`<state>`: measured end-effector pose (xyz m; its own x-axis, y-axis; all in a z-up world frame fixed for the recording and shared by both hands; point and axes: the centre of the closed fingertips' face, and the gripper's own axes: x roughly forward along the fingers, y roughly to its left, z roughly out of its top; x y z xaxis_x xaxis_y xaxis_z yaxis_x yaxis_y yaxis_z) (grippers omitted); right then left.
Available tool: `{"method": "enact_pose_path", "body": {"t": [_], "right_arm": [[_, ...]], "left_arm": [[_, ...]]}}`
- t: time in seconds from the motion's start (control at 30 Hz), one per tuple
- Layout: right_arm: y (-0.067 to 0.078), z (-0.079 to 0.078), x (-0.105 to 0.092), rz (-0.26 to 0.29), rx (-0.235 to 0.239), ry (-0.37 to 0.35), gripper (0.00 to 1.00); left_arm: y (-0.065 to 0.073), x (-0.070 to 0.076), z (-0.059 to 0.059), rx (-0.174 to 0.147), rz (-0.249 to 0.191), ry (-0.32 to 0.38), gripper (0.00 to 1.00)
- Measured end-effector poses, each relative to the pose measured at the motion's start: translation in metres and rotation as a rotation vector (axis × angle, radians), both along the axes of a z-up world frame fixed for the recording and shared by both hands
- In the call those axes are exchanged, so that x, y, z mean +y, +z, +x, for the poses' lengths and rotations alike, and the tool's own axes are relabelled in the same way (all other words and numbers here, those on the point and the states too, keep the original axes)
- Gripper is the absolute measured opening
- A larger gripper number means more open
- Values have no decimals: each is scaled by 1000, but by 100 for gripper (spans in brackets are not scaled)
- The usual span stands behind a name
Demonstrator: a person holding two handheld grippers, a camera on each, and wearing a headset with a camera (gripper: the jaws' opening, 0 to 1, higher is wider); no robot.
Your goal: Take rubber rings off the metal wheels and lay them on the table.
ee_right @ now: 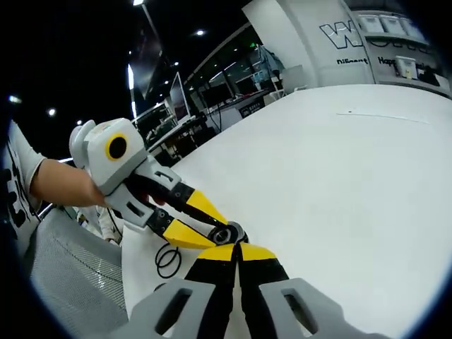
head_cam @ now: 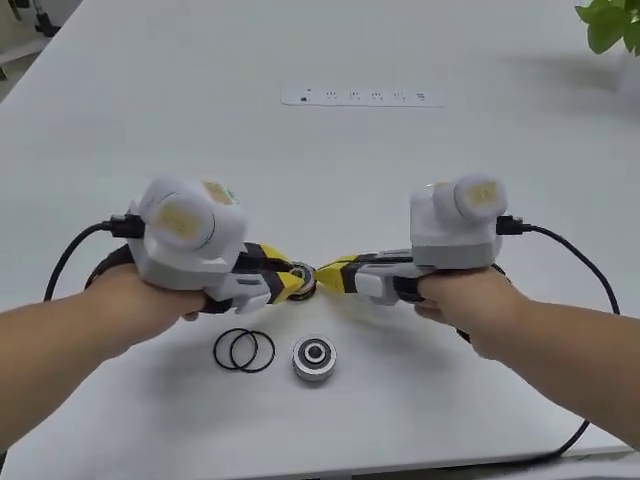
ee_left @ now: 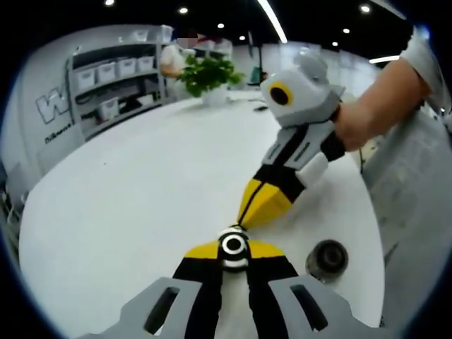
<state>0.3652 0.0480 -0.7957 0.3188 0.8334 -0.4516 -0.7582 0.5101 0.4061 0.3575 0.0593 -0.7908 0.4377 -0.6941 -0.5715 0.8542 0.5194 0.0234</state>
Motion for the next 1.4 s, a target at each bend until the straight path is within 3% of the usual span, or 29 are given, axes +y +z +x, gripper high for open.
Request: {"method": "enact_pose_path", "body": {"t": [0.13, 0.23, 0.57, 0.93, 1.07, 1.17, 1.4], "right_arm": [[2, -1, 1, 13, 11, -13, 0], [4, -3, 5, -1, -12, 4, 0], [7, -6, 8, 12, -20, 30, 0], [20, -22, 21, 51, -29, 75, 0], [20, -19, 20, 32, -53, 81, 0], [20, -16, 16, 29, -69, 72, 0], [26, -13, 14, 50, -77, 74, 0]], "left_arm": [[0, 1, 0, 1, 3, 6, 12], [0, 1, 1, 2, 3, 11, 12], [0, 0, -2, -4, 6, 16, 12], [0, -2, -3, -10, 5, 11, 12], [1, -2, -3, -12, 0, 7, 12], [1, -2, -4, -43, 10, -22, 13], [4, -2, -4, -28, -10, -20, 15]]}}
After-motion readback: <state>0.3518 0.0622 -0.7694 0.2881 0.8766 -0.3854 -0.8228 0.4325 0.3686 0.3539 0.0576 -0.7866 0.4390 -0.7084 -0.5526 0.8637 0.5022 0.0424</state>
